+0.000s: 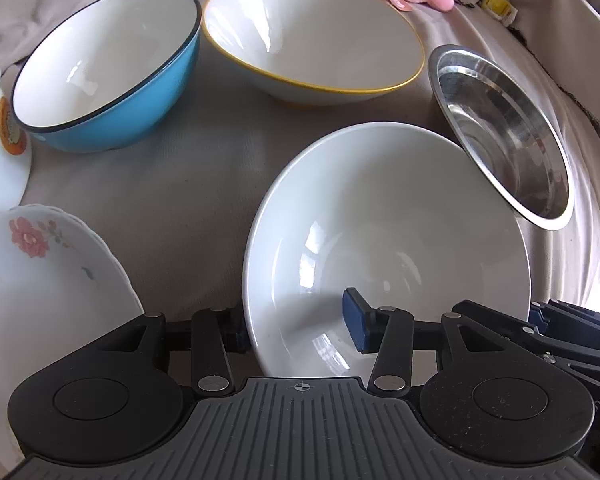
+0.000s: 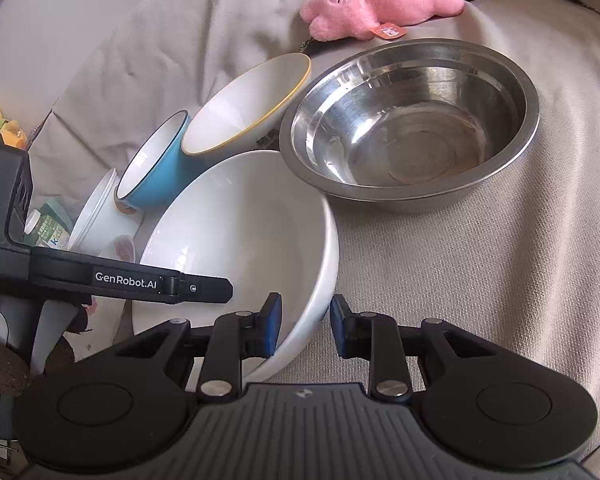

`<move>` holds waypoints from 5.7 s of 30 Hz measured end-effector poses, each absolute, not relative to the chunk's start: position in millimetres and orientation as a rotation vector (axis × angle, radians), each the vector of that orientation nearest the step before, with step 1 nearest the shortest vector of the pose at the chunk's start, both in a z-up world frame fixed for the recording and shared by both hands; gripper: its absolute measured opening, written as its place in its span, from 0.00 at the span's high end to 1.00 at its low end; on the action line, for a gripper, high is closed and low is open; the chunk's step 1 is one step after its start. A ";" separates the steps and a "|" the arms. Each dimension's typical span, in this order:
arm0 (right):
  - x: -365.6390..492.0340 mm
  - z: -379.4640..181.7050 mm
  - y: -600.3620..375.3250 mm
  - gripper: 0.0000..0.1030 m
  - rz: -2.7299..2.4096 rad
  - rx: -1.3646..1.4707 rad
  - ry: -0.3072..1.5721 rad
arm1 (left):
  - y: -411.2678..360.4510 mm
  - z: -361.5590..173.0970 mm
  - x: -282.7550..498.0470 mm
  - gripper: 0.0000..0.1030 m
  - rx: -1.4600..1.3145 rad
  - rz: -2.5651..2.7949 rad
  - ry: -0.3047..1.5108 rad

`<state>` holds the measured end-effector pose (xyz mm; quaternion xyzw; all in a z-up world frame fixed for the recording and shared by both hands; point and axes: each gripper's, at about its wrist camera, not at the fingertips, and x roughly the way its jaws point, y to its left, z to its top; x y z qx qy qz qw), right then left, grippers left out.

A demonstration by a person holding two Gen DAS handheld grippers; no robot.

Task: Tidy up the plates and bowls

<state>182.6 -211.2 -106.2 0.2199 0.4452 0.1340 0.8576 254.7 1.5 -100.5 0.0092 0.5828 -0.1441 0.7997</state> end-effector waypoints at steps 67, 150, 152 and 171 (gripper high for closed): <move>225.0 -117.2 -192.9 0.70 0.278 0.584 1.018 | 25.6 -100.3 270.3 0.59 -0.090 -0.209 1.130; 213.4 -7.0 -52.3 0.58 0.472 0.065 0.756 | 230.4 -27.9 169.4 0.82 -0.378 0.142 0.875; 215.4 -4.2 -76.8 0.55 0.415 0.087 0.729 | 221.3 -19.1 170.5 0.82 -0.367 0.179 0.833; 243.9 -44.5 -272.9 0.22 -0.166 0.106 0.636 | -29.5 -25.5 244.4 0.82 -0.272 -0.336 0.889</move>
